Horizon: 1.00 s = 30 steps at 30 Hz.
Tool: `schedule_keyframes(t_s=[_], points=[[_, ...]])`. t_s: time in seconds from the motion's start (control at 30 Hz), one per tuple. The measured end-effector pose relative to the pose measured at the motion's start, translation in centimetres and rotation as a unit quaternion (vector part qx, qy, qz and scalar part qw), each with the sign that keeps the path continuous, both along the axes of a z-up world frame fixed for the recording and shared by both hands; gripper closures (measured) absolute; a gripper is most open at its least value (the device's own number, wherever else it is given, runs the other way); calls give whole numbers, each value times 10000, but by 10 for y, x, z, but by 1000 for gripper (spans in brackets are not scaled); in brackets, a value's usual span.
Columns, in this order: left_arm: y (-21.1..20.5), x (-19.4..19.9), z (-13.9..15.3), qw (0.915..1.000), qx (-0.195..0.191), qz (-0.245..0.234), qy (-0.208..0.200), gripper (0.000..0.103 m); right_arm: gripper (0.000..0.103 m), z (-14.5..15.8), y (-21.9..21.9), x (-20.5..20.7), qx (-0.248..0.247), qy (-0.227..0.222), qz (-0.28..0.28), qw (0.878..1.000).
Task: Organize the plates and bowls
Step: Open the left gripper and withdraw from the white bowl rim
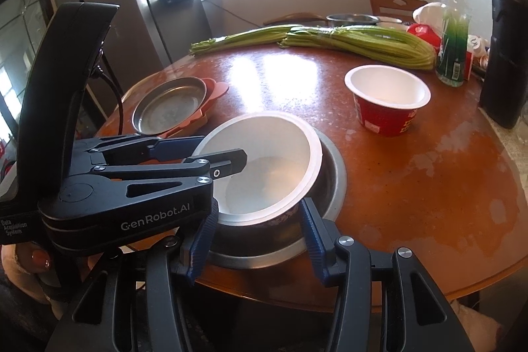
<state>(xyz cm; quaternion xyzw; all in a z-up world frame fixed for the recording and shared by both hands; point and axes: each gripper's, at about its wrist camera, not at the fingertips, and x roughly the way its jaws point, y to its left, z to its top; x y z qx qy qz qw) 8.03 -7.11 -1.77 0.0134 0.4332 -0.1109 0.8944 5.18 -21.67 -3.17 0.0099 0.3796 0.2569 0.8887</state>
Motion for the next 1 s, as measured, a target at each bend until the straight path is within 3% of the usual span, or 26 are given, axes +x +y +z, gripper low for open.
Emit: schedule_keyframes(t_s=[0.5, 0.77, 0.87, 1.0], points=[[6, -5, 8, 10000, -44, 57, -39, 53, 48, 5, -14, 3, -47, -83, -286, 9995], [8, -13, 20, 9997, -101, -8, -226, 47, 45, 11, -22, 1, 79, -177, -379, 9991], [11, -14, 24, 9994, -193, 4, -284, 45, 44, 16, -23, -1, -109, -371, -528, 9979], [13, -17, 31, 9991, -184, 38, -392, 44, 44, 17, -32, 1, 88, -315, -562, 9979]])
